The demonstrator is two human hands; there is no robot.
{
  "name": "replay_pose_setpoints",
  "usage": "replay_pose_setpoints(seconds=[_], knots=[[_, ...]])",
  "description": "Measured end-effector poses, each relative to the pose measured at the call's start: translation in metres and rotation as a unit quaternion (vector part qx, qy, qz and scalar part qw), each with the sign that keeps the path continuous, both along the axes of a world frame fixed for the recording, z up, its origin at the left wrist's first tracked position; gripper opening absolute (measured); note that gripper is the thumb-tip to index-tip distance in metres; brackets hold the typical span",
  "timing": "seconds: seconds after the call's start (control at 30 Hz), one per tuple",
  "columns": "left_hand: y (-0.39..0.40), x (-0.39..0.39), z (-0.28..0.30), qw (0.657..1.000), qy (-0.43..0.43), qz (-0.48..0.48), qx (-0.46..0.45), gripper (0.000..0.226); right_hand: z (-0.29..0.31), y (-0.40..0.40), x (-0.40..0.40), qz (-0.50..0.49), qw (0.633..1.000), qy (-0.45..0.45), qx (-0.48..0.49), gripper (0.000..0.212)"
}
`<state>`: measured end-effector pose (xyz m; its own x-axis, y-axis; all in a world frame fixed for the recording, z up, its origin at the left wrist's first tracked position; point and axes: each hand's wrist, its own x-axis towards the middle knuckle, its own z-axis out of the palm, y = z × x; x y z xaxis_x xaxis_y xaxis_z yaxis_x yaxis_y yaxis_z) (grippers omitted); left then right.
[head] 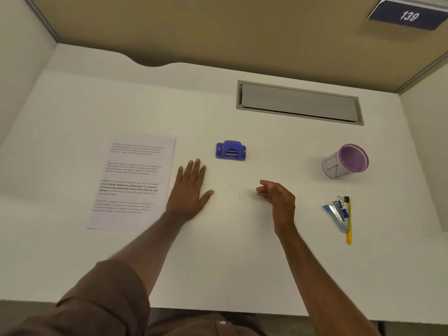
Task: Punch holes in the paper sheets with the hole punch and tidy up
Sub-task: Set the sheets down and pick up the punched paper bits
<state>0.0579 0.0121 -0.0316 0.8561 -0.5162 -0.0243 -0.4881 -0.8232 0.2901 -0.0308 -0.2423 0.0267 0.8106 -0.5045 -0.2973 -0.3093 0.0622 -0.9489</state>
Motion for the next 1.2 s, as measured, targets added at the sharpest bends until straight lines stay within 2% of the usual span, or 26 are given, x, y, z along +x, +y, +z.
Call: replay_pose_setpoints(seconds=[0.37,0.5,0.7,0.87,0.97,1.07,1.2], knots=[[0.003,0.001,-0.007,0.999,-0.022,0.01,-0.038,0.062,-0.03,0.037,0.058,-0.009,0.995,-0.05,0.089,0.032],[0.003,0.0,-0.008,0.997,-0.037,0.022,-0.064,0.06,-0.031,0.062,0.071,0.05,0.994,-0.042,0.085,0.033],[0.005,0.0,-0.006,0.994,-0.038,0.023,-0.096,0.057,-0.023,0.07,0.073,0.226,0.97,0.01,0.091,0.037],[0.004,0.0,-0.007,0.994,-0.044,0.028,-0.095,0.056,-0.013,0.021,0.061,0.252,0.962,0.013,0.102,0.037],[0.004,0.0,-0.008,0.995,-0.037,0.029,-0.09,0.057,-0.014,-0.004,0.039,0.299,0.947,0.052,0.102,0.037],[0.004,0.0,-0.007,0.995,-0.034,0.032,-0.09,0.058,-0.017,-0.012,0.021,0.332,0.934,0.105,0.08,0.041],[0.003,0.0,-0.006,0.995,-0.032,0.033,-0.088,0.059,-0.017,-0.002,0.029,0.313,0.943,0.096,0.065,0.043]])
